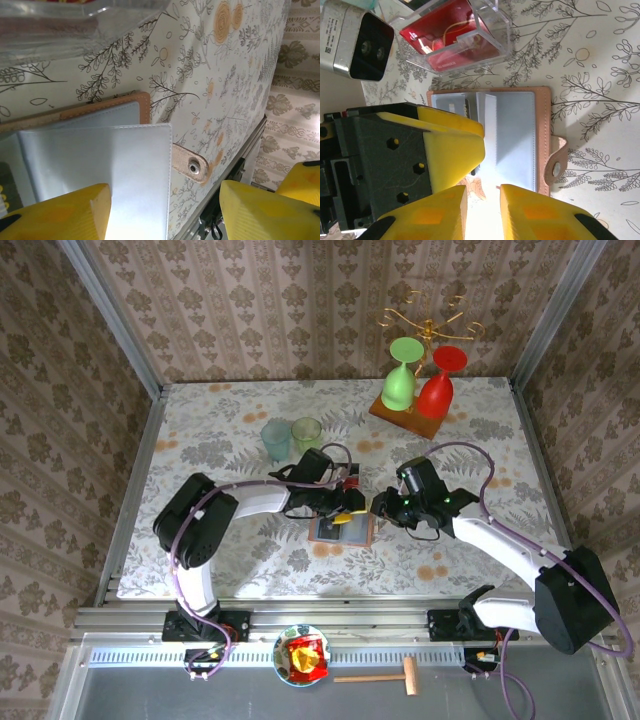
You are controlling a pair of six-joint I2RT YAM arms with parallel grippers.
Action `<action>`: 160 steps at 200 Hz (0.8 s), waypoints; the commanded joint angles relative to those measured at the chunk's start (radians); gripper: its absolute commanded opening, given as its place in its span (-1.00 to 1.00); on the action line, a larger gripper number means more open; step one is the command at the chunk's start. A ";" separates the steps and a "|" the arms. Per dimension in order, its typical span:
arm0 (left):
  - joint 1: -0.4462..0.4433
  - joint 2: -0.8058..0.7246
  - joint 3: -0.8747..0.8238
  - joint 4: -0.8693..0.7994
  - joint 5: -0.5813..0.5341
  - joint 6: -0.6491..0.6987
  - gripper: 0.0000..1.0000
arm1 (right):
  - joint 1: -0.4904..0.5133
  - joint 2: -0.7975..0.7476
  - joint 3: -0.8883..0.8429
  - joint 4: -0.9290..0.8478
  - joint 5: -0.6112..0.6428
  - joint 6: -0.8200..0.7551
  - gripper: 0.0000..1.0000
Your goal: Take the credit cards out of the card holder
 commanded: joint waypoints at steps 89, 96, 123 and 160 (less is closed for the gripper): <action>0.014 -0.068 -0.002 -0.005 -0.015 0.017 0.19 | 0.020 -0.004 -0.023 0.011 -0.009 0.040 -0.52; 0.022 -0.078 -0.004 -0.008 -0.016 0.022 0.19 | 0.027 0.002 -0.023 0.017 -0.009 0.043 -0.52; 0.046 -0.132 -0.029 -0.030 -0.039 0.035 0.18 | 0.072 0.057 -0.008 0.054 -0.024 0.059 -0.53; 0.083 -0.209 -0.080 -0.072 -0.091 0.063 0.17 | 0.157 0.196 0.069 0.077 -0.023 0.060 -0.53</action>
